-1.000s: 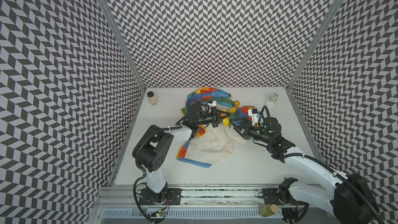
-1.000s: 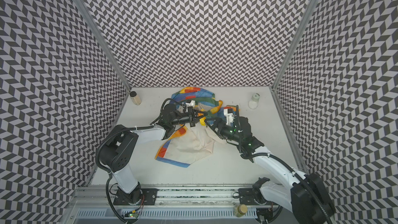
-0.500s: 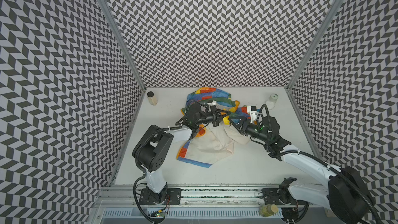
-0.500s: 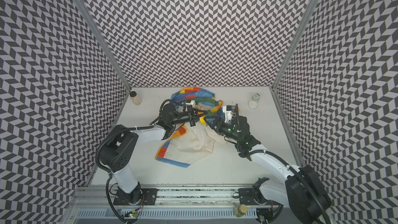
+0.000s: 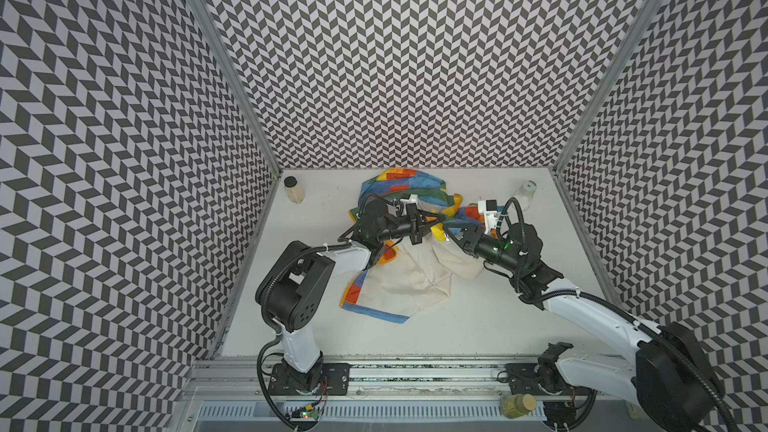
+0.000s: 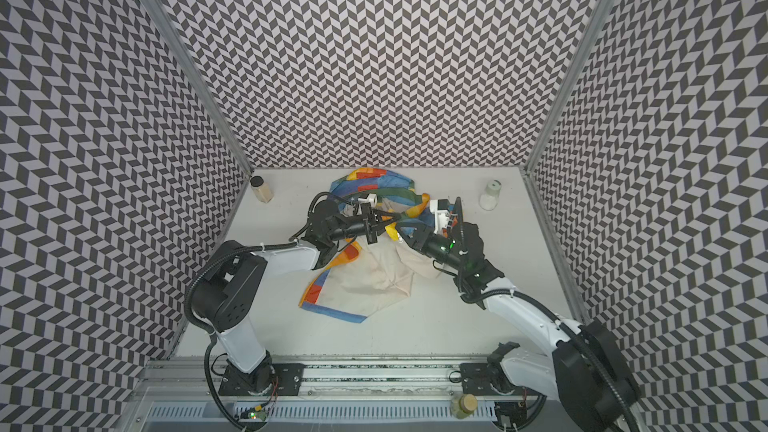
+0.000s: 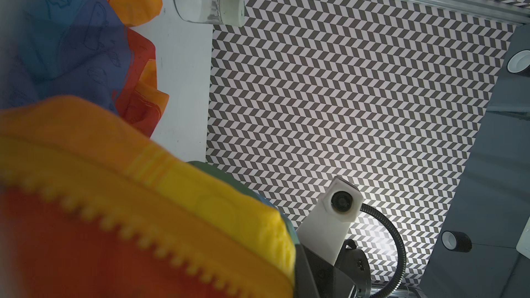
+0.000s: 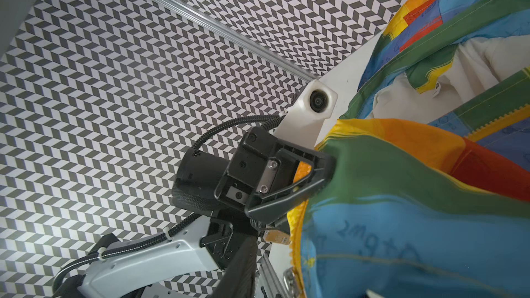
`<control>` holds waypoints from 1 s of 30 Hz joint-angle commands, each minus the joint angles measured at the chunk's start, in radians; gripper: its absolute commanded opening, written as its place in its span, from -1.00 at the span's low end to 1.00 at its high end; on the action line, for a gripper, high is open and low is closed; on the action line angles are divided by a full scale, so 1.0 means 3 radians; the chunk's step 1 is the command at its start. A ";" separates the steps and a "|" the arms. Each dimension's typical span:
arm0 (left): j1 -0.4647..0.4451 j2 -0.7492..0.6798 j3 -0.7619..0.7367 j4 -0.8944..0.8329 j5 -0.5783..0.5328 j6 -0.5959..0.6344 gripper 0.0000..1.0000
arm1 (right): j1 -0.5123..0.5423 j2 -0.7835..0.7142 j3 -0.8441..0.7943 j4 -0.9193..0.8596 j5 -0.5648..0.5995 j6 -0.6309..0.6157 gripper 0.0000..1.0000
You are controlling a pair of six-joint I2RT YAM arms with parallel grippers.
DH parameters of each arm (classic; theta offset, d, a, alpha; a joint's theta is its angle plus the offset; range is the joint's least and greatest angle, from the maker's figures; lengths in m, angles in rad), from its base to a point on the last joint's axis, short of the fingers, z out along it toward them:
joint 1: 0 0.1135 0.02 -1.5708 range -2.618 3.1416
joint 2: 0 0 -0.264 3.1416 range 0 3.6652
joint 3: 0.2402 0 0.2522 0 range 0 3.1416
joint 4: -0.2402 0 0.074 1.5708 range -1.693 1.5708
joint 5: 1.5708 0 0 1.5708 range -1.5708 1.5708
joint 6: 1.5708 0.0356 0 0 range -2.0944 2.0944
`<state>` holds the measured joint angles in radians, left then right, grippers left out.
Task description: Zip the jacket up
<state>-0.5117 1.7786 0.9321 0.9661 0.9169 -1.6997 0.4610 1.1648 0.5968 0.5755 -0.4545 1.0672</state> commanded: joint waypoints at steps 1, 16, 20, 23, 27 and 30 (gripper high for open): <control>-0.0012 -0.0069 0.0066 0.0165 0.0059 -0.0046 -1.00 | 0.0007 -0.0091 0.0061 0.0123 0.0063 -0.0037 -0.38; -0.0007 -0.0093 0.0054 0.0226 0.0122 -0.0066 -1.00 | -0.0145 -0.0107 -0.0021 0.0086 -0.0085 0.0020 -0.53; -0.0011 -0.0100 0.0043 0.0231 0.0139 -0.0066 -1.00 | -0.0177 -0.0053 -0.0004 0.0137 -0.0195 0.0052 -0.49; -0.0009 -0.0103 0.0042 0.0231 0.0147 -0.0062 -1.00 | -0.0180 -0.0012 0.0042 0.0132 -0.0289 0.0044 -0.49; -0.0008 -0.0096 0.0048 0.0226 0.0162 -0.0072 -1.00 | -0.0181 0.0053 0.0143 0.0083 -0.0497 -0.0035 -0.49; -0.0009 -0.0100 0.0053 0.0222 0.0169 -0.0069 -1.00 | -0.0180 0.0063 0.0193 -0.0006 -0.0620 -0.0111 -0.53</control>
<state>-0.5114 1.7786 0.9321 0.9802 0.9398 -1.7035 0.4084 1.1805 0.6170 0.5423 -0.5800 1.0595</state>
